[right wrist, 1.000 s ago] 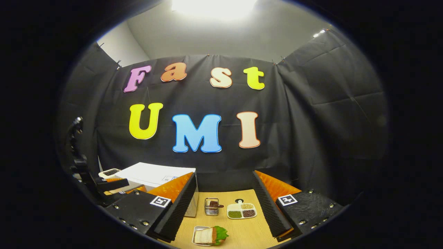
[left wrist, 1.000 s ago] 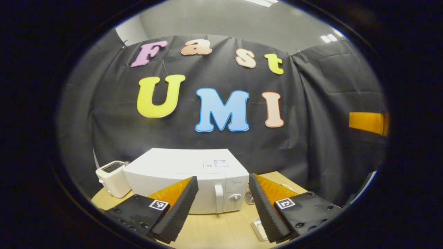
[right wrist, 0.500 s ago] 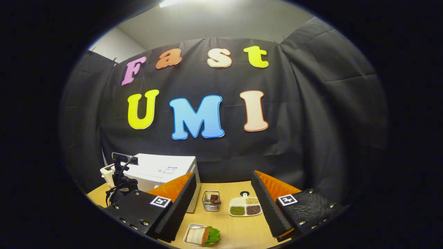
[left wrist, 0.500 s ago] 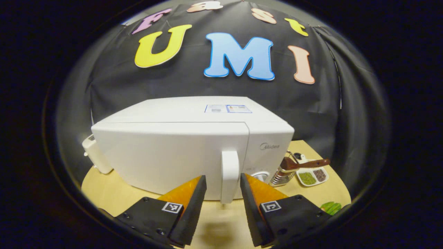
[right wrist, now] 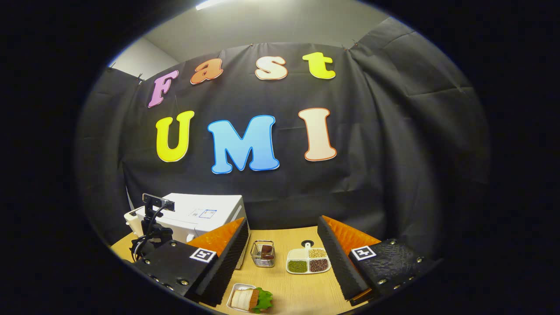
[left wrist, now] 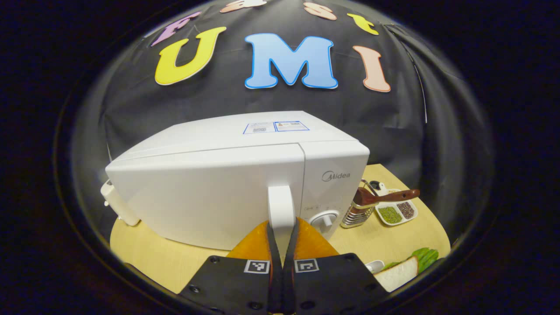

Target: Open the microwave oven with the left hand, put the food in, and close the microwave oven.

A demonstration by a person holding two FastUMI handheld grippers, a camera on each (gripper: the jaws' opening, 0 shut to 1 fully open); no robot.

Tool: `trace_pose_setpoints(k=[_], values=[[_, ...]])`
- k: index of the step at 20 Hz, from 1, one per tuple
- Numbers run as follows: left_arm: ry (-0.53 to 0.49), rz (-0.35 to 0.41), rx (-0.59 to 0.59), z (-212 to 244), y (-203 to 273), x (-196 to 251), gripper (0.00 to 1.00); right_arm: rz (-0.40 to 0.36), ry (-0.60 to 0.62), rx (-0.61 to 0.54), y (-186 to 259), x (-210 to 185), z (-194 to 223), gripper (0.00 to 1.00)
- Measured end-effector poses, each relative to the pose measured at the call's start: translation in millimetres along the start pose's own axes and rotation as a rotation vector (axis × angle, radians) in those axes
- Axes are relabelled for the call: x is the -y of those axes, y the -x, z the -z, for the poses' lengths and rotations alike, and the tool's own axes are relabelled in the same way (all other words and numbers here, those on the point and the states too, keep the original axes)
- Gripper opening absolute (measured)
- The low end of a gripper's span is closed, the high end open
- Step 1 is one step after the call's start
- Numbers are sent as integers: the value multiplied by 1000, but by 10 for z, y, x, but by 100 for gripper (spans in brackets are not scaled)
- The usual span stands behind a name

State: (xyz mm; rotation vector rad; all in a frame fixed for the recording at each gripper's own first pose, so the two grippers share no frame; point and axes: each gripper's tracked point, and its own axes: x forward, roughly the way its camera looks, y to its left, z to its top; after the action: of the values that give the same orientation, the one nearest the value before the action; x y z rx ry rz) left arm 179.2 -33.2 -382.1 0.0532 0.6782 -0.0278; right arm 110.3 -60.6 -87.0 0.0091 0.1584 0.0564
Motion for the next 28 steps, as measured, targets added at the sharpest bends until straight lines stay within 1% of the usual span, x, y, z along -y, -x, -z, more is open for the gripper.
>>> trace_pose_setpoints(k=[2,3,4,5,8,10,11,12,13,14,15,19,22,25,28], values=[[6,23,-16,23,27,4,6,7,-1,3,46,-87,-24,96],[7,27,-24,94,163,4,6,11,-2,5,83,-140,-33,96],[-9,38,-18,177,309,-10,9,14,-2,9,124,-195,-42,96],[-15,55,-13,265,495,-34,6,20,-1,11,158,-245,-40,96],[4,115,-47,590,1036,-188,6,27,0,-8,250,-470,48,96],[14,155,-76,781,1362,-346,7,29,2,-13,318,-643,63,96],[7,169,-83,853,1511,-432,9,26,1,-15,354,-748,82,96],[-4,179,-88,931,1660,-542,6,23,0,-19,388,-859,99,96],[-15,186,-90,1000,1779,-641,6,21,-1,-23,429,-965,115,96],[-21,190,-92,1069,1881,-738,9,19,1,-25,472,-1071,122,96],[-25,193,-101,1133,1984,-846,6,16,3,-25,507,-1175,130,96],[-39,197,-131,1354,2351,-1296,6,2,6,-27,649,-1577,179,96],[-37,193,-156,1506,2587,-1681,6,-18,-21,-21,763,-1866,198,96],[-37,175,-165,1609,2765,-2107,6,-17,-20,-28,844,-2035,276,96],[-40,187,-175,1699,2886,-2429,6,-14,-15,-40,872,-2177,349,96]])
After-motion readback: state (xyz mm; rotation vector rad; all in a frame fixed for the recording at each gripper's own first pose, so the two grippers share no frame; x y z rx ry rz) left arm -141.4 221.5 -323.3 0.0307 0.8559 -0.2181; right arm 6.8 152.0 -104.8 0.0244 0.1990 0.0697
